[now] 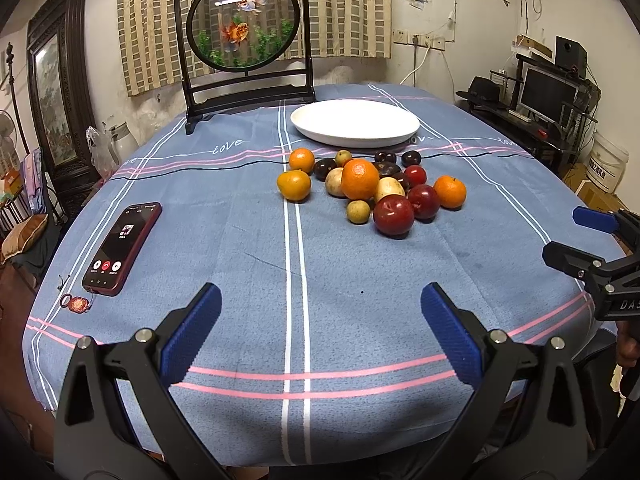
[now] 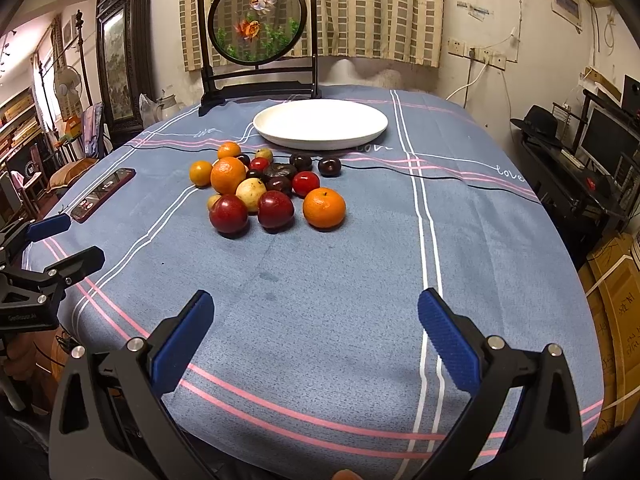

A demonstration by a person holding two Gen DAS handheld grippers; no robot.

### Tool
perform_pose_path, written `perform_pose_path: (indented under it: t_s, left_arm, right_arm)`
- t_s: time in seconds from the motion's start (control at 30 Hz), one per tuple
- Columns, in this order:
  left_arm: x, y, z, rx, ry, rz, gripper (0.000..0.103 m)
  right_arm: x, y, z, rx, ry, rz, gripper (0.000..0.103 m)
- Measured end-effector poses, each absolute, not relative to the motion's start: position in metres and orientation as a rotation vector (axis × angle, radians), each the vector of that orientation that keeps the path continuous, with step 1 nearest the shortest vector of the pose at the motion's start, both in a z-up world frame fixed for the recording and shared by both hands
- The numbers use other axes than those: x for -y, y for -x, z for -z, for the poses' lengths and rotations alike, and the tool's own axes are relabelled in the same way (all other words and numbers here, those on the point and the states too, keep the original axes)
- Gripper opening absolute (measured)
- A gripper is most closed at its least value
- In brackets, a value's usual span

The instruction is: Organize fruits

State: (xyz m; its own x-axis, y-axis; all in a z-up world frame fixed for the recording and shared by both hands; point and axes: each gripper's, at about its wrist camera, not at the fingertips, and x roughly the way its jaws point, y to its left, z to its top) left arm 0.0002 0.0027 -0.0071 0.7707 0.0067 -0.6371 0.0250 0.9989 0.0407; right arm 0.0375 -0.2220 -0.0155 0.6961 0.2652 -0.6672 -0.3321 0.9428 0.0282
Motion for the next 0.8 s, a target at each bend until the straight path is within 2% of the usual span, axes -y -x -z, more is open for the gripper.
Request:
perform_pose_path:
  t_s: [0.8]
  left_arm:
    - [-0.0014,0.0005,0.0075,-0.694,-0.051,0.002,0.101]
  right_arm:
    - [0.2216,-0.0381,0.0177,-0.738,0.098,-0.332,0.102]
